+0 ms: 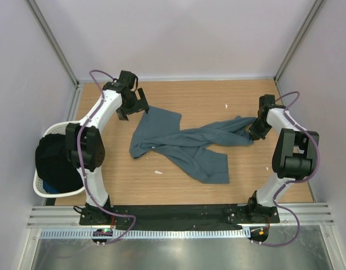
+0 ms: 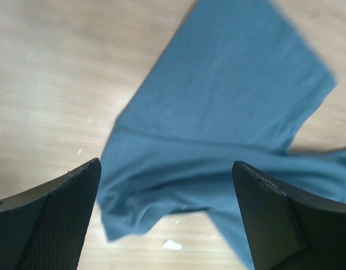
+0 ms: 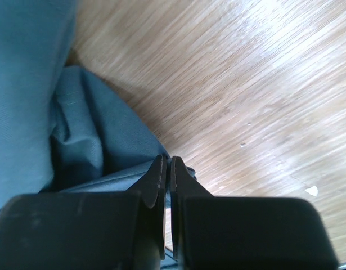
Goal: Fold and stack the t-shirts
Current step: Flatten the tshirt out
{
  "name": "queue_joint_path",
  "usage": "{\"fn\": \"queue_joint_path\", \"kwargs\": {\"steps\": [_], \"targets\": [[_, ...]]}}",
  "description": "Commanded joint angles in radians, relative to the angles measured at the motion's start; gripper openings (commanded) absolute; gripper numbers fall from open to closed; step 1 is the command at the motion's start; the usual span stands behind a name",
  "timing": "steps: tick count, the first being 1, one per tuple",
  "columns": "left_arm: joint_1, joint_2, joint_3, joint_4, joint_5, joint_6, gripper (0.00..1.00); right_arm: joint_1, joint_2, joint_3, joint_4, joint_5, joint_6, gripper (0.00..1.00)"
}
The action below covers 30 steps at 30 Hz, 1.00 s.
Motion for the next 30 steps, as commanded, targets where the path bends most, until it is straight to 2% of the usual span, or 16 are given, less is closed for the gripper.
{"fn": "queue_joint_path", "kwargs": {"steps": [1, 5, 12, 20, 30], "targets": [[0.009, 0.074, 0.073, 0.16, 0.047, -0.01, 1.0, -0.001, -0.066, 0.045, -0.029, 0.063, -0.035, 0.01], [0.009, 0.189, 0.213, 0.216, 0.026, 0.051, 0.99, -0.001, -0.057, 0.019, -0.019, 0.027, -0.035, 0.01], [0.008, 0.396, 0.442, 0.21, -0.074, 0.178, 0.89, -0.001, -0.058, 0.005, -0.013, 0.033, -0.031, 0.01], [-0.018, 0.513, 0.536, 0.203, -0.091, 0.21, 0.78, 0.001, -0.038, 0.017, -0.015, 0.03, -0.023, 0.01], [-0.054, 0.574, 0.581, 0.179, -0.178, 0.198, 0.75, 0.001, -0.015, 0.048, -0.044, 0.04, -0.04, 0.01]]}}
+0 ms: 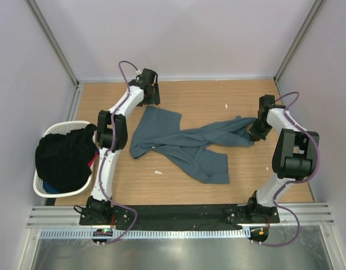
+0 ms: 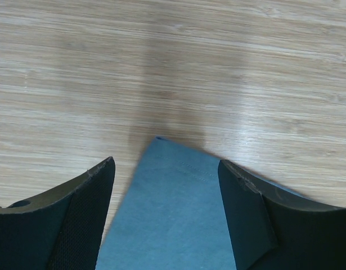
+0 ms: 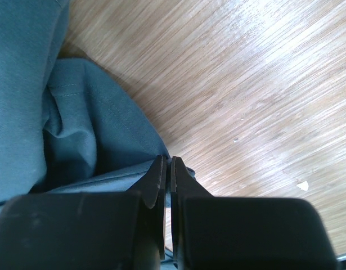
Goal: Fold and stack the t-shirts
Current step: Flatten the tshirt out
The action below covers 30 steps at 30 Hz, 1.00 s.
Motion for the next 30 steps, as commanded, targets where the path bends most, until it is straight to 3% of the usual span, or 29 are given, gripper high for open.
{"fn": "queue_joint_path", "kwargs": {"steps": [1, 10, 16, 22, 25, 30], "targets": [[-0.002, 0.016, 0.045, -0.004, -0.044, 0.004, 0.74, 0.001, 0.012, 0.042, -0.021, 0.023, -0.018, 0.01], [-0.007, 0.067, 0.085, 0.0, -0.029, -0.017, 0.7, 0.001, 0.035, 0.077, -0.044, 0.023, -0.046, 0.01], [-0.014, 0.08, 0.085, -0.007, -0.033, -0.028, 0.61, -0.001, 0.047, 0.09, -0.048, 0.022, -0.056, 0.01], [-0.018, 0.088, 0.083, -0.013, -0.058, -0.042, 0.32, -0.001, 0.056, 0.108, -0.062, 0.032, -0.069, 0.01], [-0.018, 0.082, 0.094, -0.021, -0.084, -0.042, 0.0, -0.001, 0.053, 0.125, -0.074, 0.022, -0.073, 0.01], [-0.016, -0.016, 0.101, -0.029, -0.092, -0.024, 0.0, -0.001, 0.015, 0.154, -0.094, 0.006, -0.086, 0.01]]}}
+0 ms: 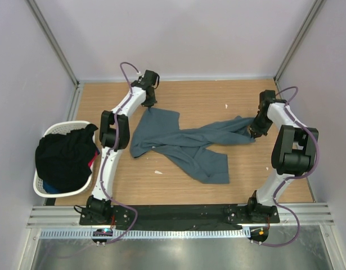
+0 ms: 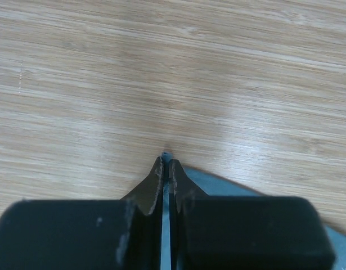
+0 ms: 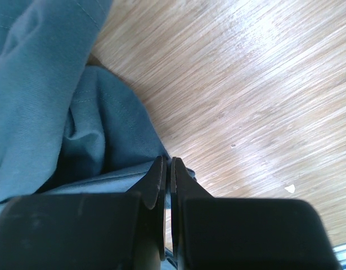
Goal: Fold and stack the t-shirts
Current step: Flatten the tshirt out
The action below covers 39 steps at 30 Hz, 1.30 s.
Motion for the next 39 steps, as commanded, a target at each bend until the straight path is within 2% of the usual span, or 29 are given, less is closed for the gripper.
{"fn": "queue_joint_path", "kwargs": {"steps": [1, 7, 11, 15, 21, 25, 28, 32, 39], "targets": [[0.0, -0.118, 0.008, 0.007, -0.025, 0.02, 0.0, -0.001, -0.059, 0.06, -0.03, 0.004, -0.026, 0.01], [0.0, -0.335, -0.08, 0.038, -0.013, 0.046, 0.0, -0.001, -0.122, 0.141, -0.088, -0.017, -0.039, 0.01], [0.002, -0.48, -0.098, 0.04, -0.037, 0.075, 0.0, -0.001, -0.183, 0.263, -0.128, -0.016, -0.049, 0.01], [0.005, -0.609, -0.04, 0.061, -0.098, 0.143, 0.0, -0.001, -0.245, 0.421, -0.146, -0.013, -0.057, 0.01], [0.023, -0.754, 0.092, 0.101, -0.089, 0.229, 0.0, -0.001, -0.282, 0.684, -0.11, -0.059, -0.082, 0.01], [0.023, -0.86, 0.091, 0.164, -0.054, 0.25, 0.0, -0.001, -0.288, 0.867, -0.079, -0.096, -0.126, 0.01], [0.021, -0.943, 0.068, 0.204, 0.002, 0.243, 0.0, -0.001, -0.306, 0.943, -0.061, -0.094, -0.164, 0.01], [0.021, -1.043, 0.066, 0.218, 0.05, 0.267, 0.0, -0.001, -0.38, 0.974, -0.036, -0.113, -0.183, 0.01], [0.023, -1.236, 0.074, 0.183, 0.085, 0.269, 0.0, 0.005, -0.559, 0.89, -0.008, -0.166, -0.157, 0.01]]}}
